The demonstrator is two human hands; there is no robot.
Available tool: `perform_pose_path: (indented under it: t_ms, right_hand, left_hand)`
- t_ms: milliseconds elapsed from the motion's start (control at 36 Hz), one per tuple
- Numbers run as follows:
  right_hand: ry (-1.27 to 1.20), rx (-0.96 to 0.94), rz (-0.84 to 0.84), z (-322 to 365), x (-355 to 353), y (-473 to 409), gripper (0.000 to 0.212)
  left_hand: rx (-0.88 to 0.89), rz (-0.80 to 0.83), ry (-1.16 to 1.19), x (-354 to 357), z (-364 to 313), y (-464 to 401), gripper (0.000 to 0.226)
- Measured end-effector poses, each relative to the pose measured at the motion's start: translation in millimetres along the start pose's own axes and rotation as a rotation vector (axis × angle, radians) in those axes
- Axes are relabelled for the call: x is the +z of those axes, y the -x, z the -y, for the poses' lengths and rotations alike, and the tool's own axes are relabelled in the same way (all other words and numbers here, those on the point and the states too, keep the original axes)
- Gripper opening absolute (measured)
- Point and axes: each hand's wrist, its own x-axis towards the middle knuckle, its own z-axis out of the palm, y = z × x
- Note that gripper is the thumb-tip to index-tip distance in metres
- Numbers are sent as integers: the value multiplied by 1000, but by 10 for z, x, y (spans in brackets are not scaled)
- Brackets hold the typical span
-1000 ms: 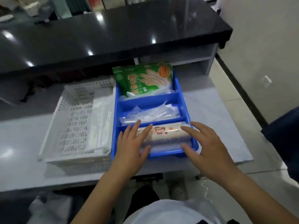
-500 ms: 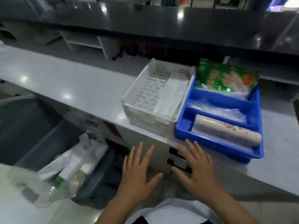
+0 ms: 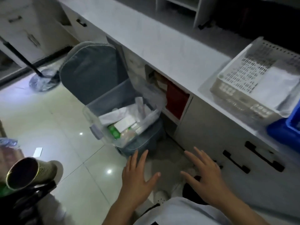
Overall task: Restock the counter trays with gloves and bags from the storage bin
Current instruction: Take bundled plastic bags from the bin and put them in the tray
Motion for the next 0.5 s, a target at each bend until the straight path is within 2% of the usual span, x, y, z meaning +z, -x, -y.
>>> perform_pose_path:
  t_ms: [83, 194, 361, 500]
  right_hand:
    - [2, -8, 11, 162, 3, -168, 68]
    - [72, -7, 82, 352, 31, -616, 66]
    - [52, -62, 170, 778, 89, -1686, 65]
    - [74, -99, 255, 1129, 212, -2673, 64]
  left_hand:
    - [-56, 1, 93, -95, 201, -66, 86]
    - [-120, -2, 102, -269, 421, -324, 85]
    - [-230, -12, 95, -724, 723, -807, 83]
    - [-327, 73, 95, -1168, 896, -1294, 80]
